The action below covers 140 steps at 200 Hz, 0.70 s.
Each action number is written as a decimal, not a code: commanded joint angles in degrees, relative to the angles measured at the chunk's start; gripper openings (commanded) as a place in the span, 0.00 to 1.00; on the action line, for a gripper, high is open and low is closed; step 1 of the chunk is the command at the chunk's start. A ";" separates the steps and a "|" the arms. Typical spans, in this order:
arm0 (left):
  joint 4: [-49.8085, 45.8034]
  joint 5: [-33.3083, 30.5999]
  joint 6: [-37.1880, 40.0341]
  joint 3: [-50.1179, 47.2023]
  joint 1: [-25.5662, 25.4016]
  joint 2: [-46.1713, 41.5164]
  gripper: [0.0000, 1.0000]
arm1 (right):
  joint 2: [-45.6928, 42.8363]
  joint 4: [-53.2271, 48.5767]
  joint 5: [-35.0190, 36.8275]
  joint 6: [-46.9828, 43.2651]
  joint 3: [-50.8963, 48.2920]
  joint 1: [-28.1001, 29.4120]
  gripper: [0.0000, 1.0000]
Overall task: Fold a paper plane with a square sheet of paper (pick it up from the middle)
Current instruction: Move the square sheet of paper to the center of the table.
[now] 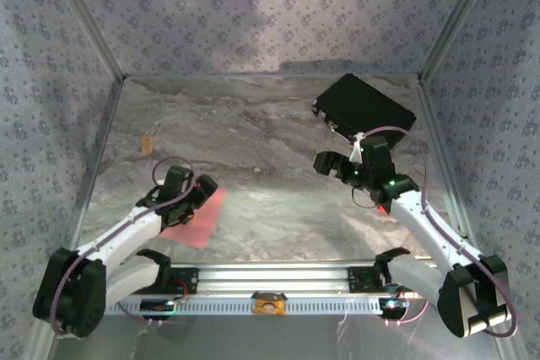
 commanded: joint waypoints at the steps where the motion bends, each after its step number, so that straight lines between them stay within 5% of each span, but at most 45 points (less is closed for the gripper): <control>1: 3.52 -2.51 -7.42 0.34 -4.23 4.06 1.00 | -0.16 -0.20 0.74 1.56 -0.67 0.23 0.99; 76: 7.46 -3.21 -4.41 16.70 -17.70 23.27 1.00 | -0.40 0.74 -1.62 6.46 -1.27 -1.72 0.99; 110: -6.08 -7.67 11.56 22.21 -16.60 21.82 1.00 | -1.37 3.30 -4.69 9.60 -3.26 -4.36 0.99; 140: -8.80 1.76 26.83 21.62 -8.57 19.78 1.00 | -1.66 4.93 -7.20 9.39 -3.82 -4.67 0.99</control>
